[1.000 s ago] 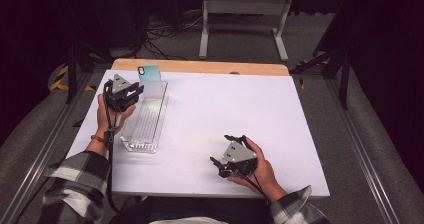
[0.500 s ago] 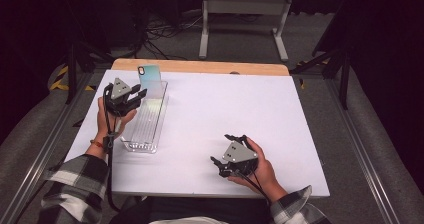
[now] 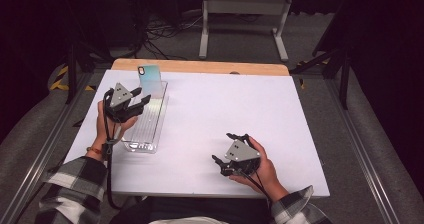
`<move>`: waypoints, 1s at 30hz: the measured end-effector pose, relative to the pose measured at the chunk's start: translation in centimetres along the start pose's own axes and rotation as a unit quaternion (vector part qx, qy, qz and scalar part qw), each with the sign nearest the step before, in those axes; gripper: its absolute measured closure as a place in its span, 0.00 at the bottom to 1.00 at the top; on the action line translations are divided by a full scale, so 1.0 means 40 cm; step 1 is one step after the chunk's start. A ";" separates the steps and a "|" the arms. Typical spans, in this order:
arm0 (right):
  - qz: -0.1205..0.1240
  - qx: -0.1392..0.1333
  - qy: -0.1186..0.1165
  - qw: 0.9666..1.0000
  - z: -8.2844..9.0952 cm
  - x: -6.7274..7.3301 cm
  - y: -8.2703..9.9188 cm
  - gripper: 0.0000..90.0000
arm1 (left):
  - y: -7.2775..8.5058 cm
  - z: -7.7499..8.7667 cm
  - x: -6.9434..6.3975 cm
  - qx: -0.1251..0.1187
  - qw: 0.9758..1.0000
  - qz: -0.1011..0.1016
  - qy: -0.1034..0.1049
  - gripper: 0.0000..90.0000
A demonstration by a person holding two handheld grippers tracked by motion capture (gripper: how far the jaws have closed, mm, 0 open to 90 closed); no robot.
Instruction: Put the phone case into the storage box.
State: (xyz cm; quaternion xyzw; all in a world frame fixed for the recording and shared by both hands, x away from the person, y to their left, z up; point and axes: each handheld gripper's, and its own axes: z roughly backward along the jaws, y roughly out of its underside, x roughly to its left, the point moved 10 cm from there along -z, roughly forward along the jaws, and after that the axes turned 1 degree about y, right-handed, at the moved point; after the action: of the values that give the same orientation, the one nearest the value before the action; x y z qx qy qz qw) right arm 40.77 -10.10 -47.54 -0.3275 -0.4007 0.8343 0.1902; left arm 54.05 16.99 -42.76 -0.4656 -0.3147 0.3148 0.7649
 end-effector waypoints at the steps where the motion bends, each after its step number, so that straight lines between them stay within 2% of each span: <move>1: -0.001 -0.002 0.001 1.000 0.002 -0.002 -0.001 0.22 | -0.001 0.002 -0.002 0.000 1.000 0.000 0.002 0.59; 8: -0.003 -0.004 0.004 1.000 0.006 -0.007 -0.002 0.22 | -0.009 0.021 -0.020 -0.010 1.000 -0.002 0.004 0.58; 14: -0.008 -0.009 0.006 1.000 0.010 -0.014 -0.006 0.22 | -0.021 0.045 -0.044 -0.021 1.000 -0.008 0.016 0.57; 24: -0.027 -0.022 0.008 0.999 0.020 -0.029 -0.012 0.22 | -0.041 0.092 -0.080 -0.044 0.998 -0.019 0.034 0.50; 30: -0.034 -0.027 0.011 0.999 0.025 -0.039 -0.014 0.22 | -0.041 0.107 -0.096 -0.048 0.998 -0.024 0.042 0.46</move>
State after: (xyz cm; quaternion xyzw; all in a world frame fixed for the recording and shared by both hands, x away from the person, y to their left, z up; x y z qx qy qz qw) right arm 41.22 -11.19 -46.04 -0.3276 -0.4321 0.8125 0.2142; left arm 48.71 15.61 -40.42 -0.5069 -0.3085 0.2608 0.7615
